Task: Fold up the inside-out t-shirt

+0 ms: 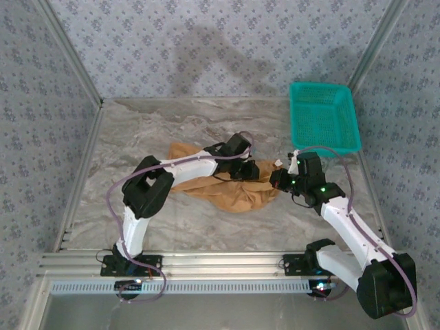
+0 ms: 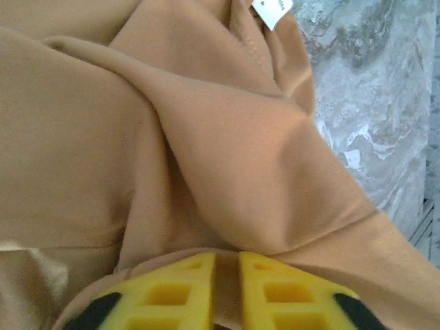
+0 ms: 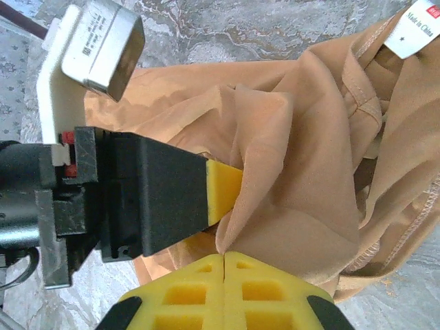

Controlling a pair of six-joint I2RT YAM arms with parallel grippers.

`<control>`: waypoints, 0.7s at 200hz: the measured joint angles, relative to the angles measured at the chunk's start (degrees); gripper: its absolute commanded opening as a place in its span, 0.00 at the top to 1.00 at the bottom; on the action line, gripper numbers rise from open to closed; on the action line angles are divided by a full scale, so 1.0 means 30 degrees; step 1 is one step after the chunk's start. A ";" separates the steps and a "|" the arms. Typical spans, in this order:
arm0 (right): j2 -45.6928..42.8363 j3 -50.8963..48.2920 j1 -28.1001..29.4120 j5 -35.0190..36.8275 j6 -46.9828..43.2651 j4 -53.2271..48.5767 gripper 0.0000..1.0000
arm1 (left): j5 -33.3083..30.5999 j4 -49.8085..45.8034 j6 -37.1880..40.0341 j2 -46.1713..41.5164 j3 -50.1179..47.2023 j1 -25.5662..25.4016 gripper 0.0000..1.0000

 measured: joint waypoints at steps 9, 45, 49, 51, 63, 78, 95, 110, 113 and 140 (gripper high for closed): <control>0.0000 -0.0058 -0.0036 0.0117 0.0000 0.0044 1.00 | 0.0036 0.0146 -0.0109 -0.0044 -0.0262 0.0000 1.00; 0.0823 -0.0357 -0.0299 0.0736 -0.0146 0.0080 1.00 | 0.0423 0.0648 -0.0299 -0.1086 -0.1872 0.0233 1.00; 0.0998 -0.0357 -0.0313 0.0838 -0.0182 0.0102 1.00 | 0.0605 0.0699 -0.0350 -0.1341 -0.1996 0.0299 1.00; 0.1071 -0.0357 -0.0328 0.0867 -0.0211 0.0109 1.00 | 0.0670 0.0729 -0.0393 -0.1413 -0.2033 0.0321 1.00; 0.1581 -0.0357 -0.0357 0.1078 -0.0350 0.0153 1.00 | 0.1260 0.1151 -0.0736 -0.2127 -0.2113 0.0583 1.00; 0.2033 -0.0379 -0.0386 0.1231 -0.0488 0.0197 1.00 | 0.2004 0.2047 -0.1239 -0.2987 -0.2113 0.0933 1.00; 0.2324 -0.0510 -0.0386 0.1311 -0.0576 0.0357 1.00 | 0.2885 0.3315 -0.1938 -0.3796 -0.2113 0.1297 1.00; 0.2419 -0.0663 -0.0386 0.1355 -0.0590 0.0437 1.00 | 0.3381 0.4189 -0.2346 -0.4087 -0.2113 0.1472 0.98; 0.2419 -0.0685 -0.0386 0.1348 -0.0597 0.0444 1.00 | 0.3490 0.4299 -0.2353 -0.4109 -0.2113 0.1479 0.95; 0.1865 -0.1137 -0.0364 0.1239 -0.0736 0.0605 1.00 | 0.3453 0.3038 -0.0882 -0.4007 -0.1974 0.1392 0.59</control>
